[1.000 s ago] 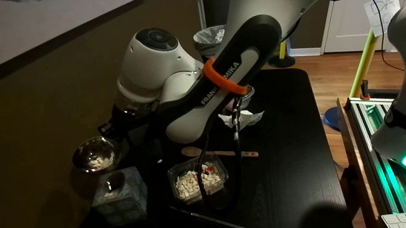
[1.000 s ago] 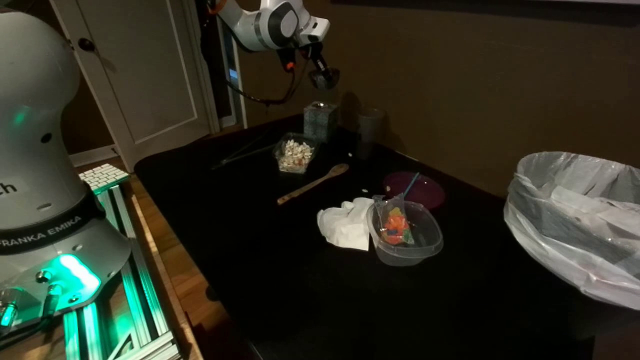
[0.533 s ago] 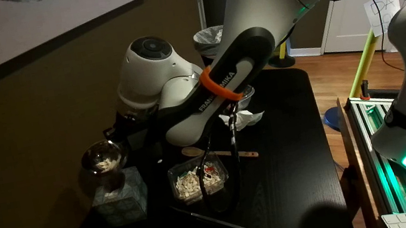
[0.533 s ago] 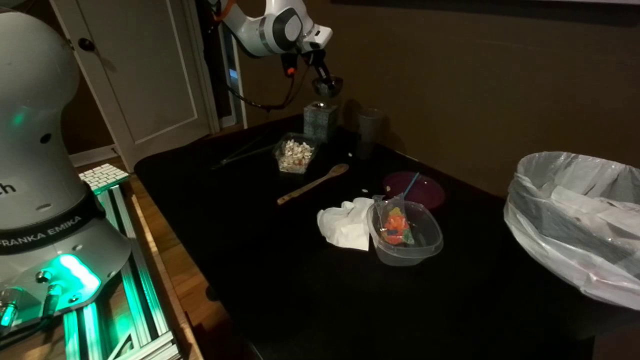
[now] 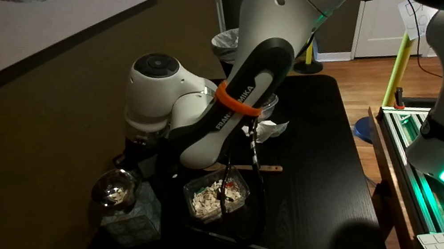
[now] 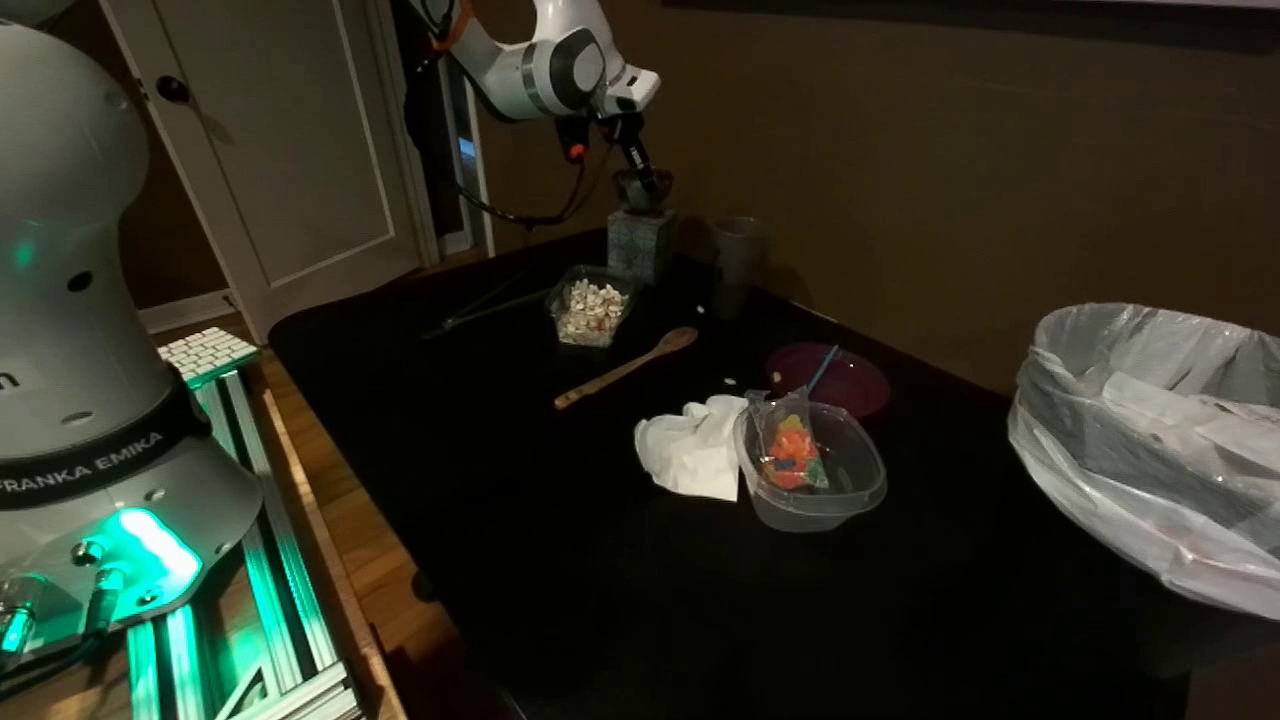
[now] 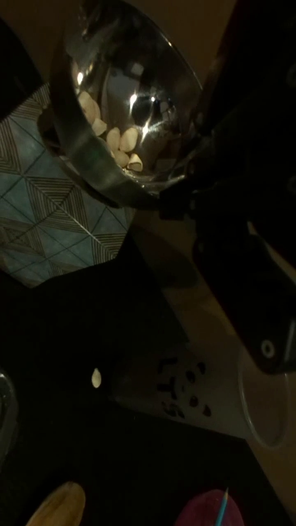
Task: Put the silver bowl on top of the tissue box
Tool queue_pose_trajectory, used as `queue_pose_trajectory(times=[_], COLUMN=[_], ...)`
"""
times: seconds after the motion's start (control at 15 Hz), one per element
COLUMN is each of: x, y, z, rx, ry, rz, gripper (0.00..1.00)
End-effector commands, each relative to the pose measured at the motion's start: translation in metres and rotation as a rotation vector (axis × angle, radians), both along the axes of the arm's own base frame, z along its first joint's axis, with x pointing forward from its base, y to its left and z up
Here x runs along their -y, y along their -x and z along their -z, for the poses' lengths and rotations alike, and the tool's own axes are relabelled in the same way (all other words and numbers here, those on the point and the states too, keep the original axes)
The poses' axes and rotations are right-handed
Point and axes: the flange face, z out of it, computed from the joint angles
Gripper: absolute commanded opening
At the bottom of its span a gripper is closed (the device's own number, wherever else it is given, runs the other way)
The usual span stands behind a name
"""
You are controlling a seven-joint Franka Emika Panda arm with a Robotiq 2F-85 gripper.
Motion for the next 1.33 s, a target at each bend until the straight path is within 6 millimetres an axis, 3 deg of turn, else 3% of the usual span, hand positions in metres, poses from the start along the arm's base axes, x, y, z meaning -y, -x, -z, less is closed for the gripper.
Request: queue_pose_trajectory(times=[0.0,0.73,0.8,0.87,1.07,1.27], x=[-0.001,-0.006,-0.007,-0.008,-0.008,-0.009], y=[-0.012,-0.020,-0.021,-0.021,-0.021,-0.013], z=[0.007,0.024,0.025,0.026,0.024,0.003], rx=[-0.015,-0.070,-0.070,-0.070,-0.060,-0.049], ry=[-0.005,-0.020,-0.022,-0.018,0.005,0.062], rz=[0.012,-0.010,-0.010,-0.012,-0.017,-0.048], gripper=[0.01,0.01,0.27,0.28,0.51,0.73])
